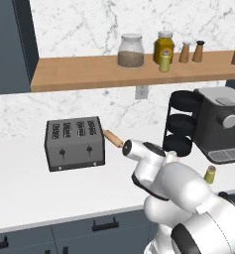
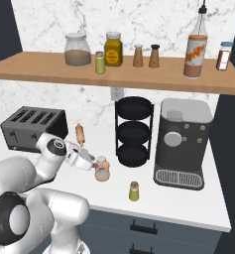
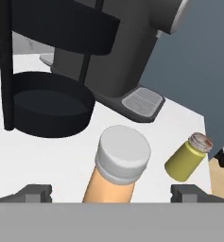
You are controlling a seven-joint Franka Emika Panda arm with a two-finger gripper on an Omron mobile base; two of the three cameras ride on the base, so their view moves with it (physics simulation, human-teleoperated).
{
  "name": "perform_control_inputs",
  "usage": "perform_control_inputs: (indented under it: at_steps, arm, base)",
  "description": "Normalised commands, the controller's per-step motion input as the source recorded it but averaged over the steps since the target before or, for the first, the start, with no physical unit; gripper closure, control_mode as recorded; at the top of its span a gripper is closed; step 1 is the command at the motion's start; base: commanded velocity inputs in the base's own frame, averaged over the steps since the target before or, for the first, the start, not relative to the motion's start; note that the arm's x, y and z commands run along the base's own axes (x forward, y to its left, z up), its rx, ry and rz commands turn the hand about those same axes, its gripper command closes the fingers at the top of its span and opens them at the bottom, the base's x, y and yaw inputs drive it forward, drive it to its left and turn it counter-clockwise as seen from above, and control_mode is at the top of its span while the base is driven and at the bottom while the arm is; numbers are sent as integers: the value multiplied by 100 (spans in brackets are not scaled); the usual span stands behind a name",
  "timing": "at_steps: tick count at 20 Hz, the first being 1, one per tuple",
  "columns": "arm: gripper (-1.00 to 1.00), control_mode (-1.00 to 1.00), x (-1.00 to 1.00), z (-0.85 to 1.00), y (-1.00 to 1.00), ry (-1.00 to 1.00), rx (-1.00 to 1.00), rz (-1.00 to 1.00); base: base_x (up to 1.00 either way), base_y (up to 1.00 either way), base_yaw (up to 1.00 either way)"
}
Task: Put the shaker and condiment bottle from the counter next to their counterparts in the cabinet.
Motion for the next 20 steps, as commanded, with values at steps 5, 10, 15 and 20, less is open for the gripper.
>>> perform_control_inputs:
  at_steps: [5,10,15,20]
  arm:
    - [-100,-100,2,-32,-8,0,0,6]
    - [100,-100,1,-40,-33,0,0,0]
    - [100,-100,0,-33,-59,0,0,0]
    - [100,-100,0,-33,-56,-2,0,0]
  base:
    - [0,0,0]
    - [0,0,0]
    - [0,0,0]
    - [0,0,0]
